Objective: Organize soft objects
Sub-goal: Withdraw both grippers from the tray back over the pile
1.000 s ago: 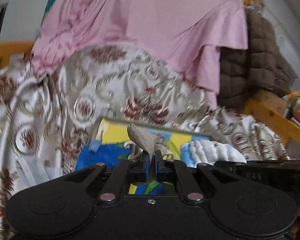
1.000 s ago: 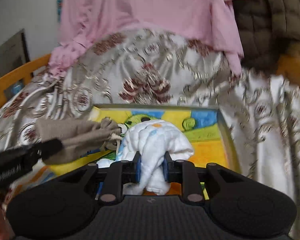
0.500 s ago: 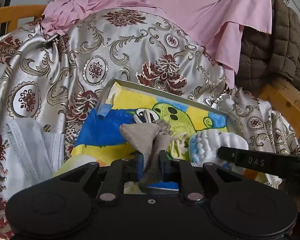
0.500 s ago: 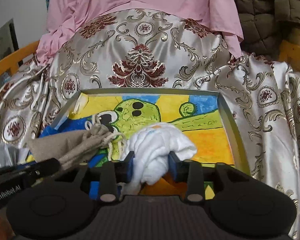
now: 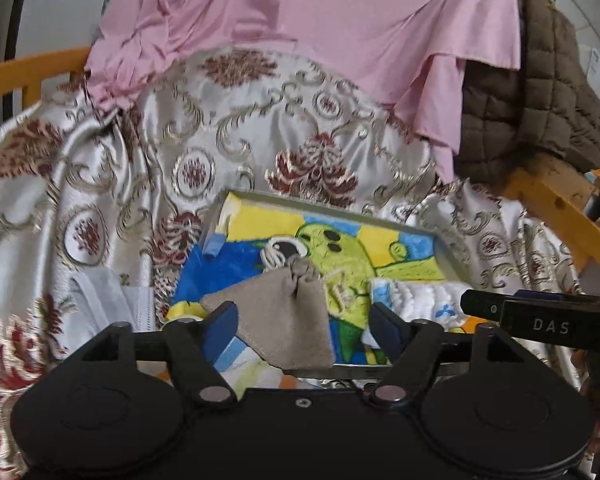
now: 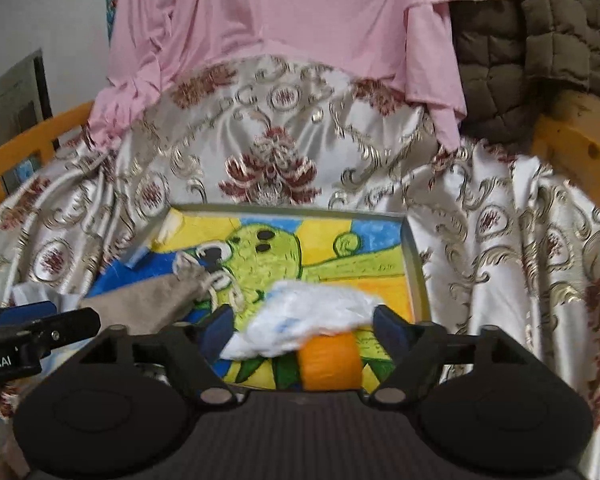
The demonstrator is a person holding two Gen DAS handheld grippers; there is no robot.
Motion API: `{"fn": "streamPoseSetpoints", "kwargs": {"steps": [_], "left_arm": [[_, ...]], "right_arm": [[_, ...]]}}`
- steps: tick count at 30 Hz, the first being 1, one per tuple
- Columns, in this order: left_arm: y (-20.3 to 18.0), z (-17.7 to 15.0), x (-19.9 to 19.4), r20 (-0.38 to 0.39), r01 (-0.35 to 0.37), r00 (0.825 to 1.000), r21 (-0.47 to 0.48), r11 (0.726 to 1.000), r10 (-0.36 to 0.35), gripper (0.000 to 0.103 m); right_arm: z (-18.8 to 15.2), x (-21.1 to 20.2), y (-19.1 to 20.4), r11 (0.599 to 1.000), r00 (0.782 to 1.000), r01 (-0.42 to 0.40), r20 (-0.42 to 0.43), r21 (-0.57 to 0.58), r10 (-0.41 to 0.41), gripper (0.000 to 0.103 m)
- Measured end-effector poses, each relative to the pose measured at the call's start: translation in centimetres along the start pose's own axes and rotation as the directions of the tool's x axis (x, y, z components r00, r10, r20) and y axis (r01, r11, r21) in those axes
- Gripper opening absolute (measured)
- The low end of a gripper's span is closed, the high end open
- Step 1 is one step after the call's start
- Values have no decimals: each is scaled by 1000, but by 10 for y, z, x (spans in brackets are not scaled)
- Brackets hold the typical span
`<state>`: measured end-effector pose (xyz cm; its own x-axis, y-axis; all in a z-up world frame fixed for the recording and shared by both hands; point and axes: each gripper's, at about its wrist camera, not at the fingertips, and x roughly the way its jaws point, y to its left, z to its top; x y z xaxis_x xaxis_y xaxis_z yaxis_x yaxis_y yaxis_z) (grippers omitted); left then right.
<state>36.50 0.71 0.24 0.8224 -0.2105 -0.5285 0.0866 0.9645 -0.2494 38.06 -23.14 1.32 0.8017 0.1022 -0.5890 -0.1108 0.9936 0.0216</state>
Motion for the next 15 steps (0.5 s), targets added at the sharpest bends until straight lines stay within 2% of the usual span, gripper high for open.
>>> {"fn": "streamPoseSetpoints", "kwargs": {"steps": [5, 9, 15], "left_arm": [[-7, 5, -44, 72, -4, 997, 5, 1000, 3, 87], [-12, 4, -86, 148, -7, 989, 13, 1000, 5, 97], [-21, -6, -147, 239, -1, 971, 40, 999, -8, 102]], "right_arm": [[4, -44, 0, 1000, 997, -21, 78, -5, 21, 94], [0, -87, 5, 999, 987, -44, 156, -22, 47, 103], [-20, -149, 21, 995, 964, -63, 254, -78, 81, 103]]}}
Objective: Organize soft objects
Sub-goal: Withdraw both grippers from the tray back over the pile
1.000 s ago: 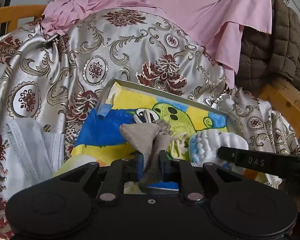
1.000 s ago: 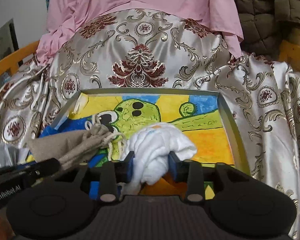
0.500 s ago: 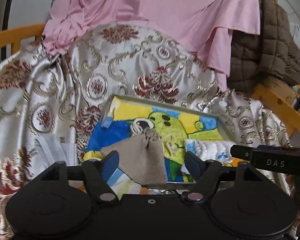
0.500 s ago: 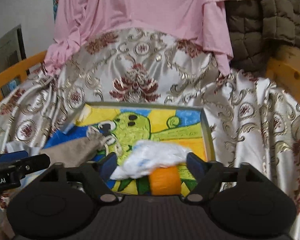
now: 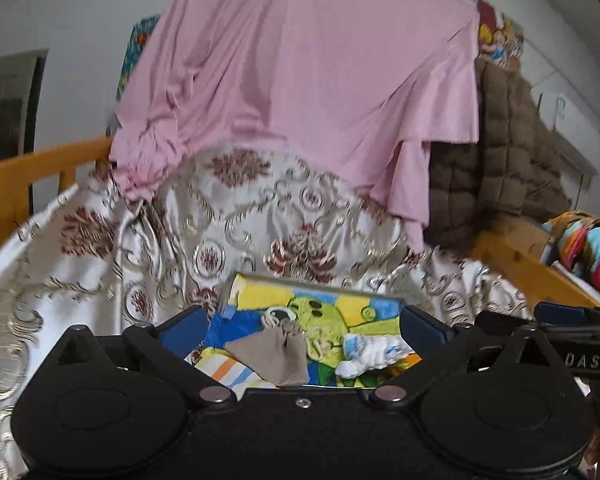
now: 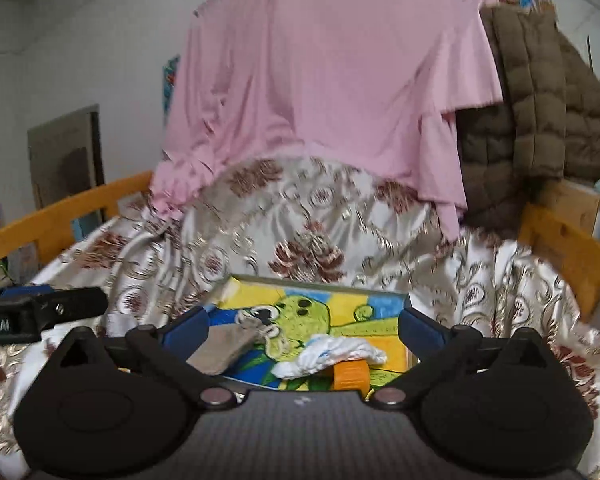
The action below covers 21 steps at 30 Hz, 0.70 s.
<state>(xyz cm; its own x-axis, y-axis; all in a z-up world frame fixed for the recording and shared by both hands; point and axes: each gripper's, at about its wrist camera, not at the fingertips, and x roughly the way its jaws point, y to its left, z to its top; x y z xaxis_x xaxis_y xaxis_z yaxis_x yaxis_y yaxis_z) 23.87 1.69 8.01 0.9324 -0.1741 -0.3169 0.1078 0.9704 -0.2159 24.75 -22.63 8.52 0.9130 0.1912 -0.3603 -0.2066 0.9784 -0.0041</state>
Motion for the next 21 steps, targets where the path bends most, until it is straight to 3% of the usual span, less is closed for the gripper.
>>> {"fn": "streamPoseSetpoints", "kwargs": {"steps": [14, 21], "left_arm": [[-12, -32, -112, 109, 1, 994, 43, 999, -6, 102], [-8, -64, -151, 117, -21, 993, 61, 998, 13, 102]], "right_arm": [[-38, -113, 40, 997, 985, 41, 169, -67, -29, 103], [-67, -139, 58, 996, 986, 37, 167, -87, -23, 103]]}}
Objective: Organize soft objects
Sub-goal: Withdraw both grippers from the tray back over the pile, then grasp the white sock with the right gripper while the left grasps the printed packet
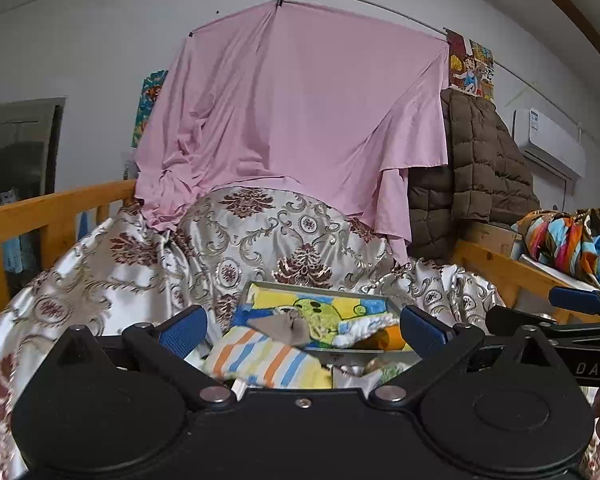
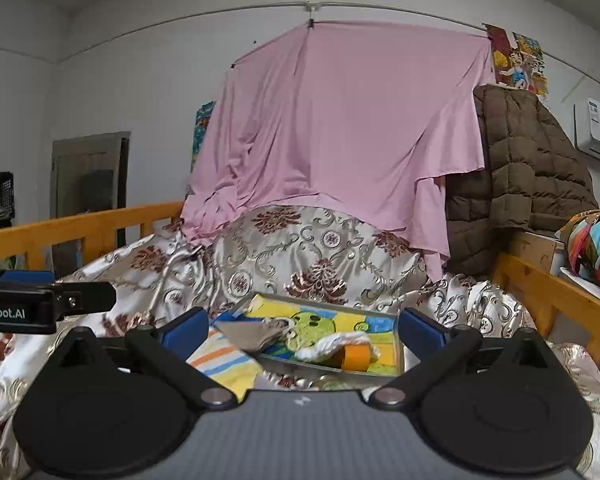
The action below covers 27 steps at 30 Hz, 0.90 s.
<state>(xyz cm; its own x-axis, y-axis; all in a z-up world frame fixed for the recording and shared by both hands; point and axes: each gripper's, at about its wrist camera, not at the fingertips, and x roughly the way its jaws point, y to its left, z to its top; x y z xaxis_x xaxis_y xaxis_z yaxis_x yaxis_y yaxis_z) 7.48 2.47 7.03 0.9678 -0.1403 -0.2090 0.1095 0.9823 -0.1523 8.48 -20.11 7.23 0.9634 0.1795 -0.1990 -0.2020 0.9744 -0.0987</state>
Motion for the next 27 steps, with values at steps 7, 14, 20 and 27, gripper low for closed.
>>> {"fn": "streamPoseSetpoints", "kwargs": {"steps": [7, 14, 20, 27], "left_arm": [[7, -26, -24, -46, -43, 998, 13, 999, 44, 102], [26, -56, -26, -129, -107, 986, -31, 994, 102, 102], [39, -66, -15, -200, -159, 969, -56, 986, 145, 102], [44, -73, -3, -268, -178, 951, -60, 982, 155, 102]], "right_arm": [[-23, -17, 12, 1000, 999, 6, -45, 23, -5, 103], [-45, -14, 23, 1000, 992, -13, -127, 3, 14, 103], [-59, -6, 28, 1000, 983, -24, -180, 12, 26, 103], [-77, 7, 29, 999, 969, -36, -245, 15, 39, 103]]}}
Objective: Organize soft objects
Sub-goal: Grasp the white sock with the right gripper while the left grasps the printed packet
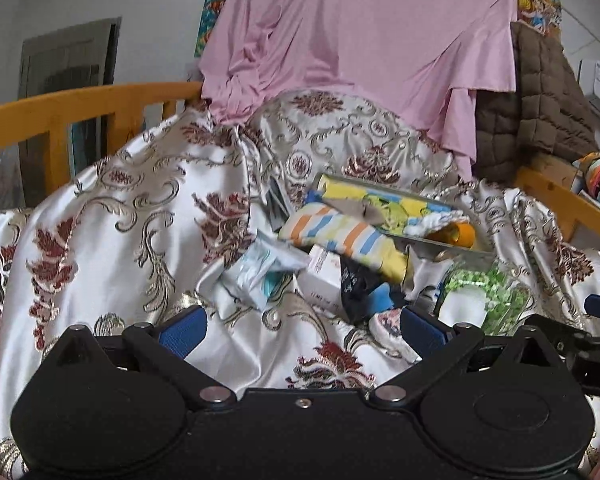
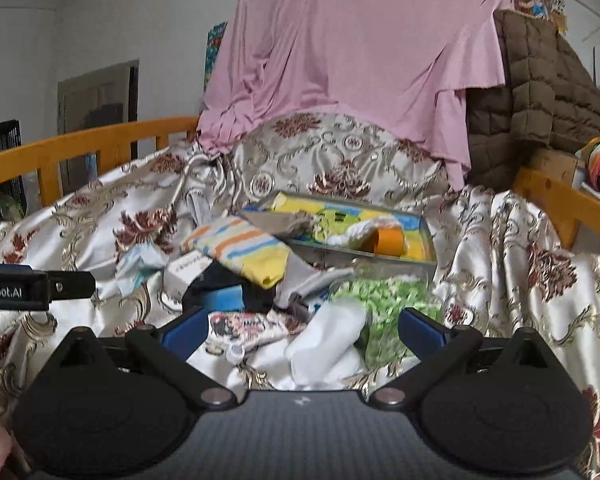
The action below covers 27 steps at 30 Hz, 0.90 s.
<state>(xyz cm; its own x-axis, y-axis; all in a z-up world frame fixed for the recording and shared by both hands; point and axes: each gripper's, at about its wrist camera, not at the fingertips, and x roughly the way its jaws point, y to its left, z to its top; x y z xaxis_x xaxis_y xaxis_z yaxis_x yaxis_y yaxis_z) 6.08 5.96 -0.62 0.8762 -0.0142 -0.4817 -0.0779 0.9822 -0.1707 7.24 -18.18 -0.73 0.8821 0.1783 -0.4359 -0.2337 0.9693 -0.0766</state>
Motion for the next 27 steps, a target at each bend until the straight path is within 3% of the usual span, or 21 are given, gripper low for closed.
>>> {"fn": "streamPoseSetpoints", "kwargs": {"steps": [12, 27], "left_arm": [[-3, -3, 18, -108, -37, 993, -6, 999, 36, 102], [-3, -7, 38, -229, -79, 971, -7, 997, 75, 102]], "right_arm": [[-14, 21, -2, 1000, 995, -1, -96, 11, 2, 103], [-21, 42, -4, 1000, 979, -16, -204, 18, 19, 103]]}}
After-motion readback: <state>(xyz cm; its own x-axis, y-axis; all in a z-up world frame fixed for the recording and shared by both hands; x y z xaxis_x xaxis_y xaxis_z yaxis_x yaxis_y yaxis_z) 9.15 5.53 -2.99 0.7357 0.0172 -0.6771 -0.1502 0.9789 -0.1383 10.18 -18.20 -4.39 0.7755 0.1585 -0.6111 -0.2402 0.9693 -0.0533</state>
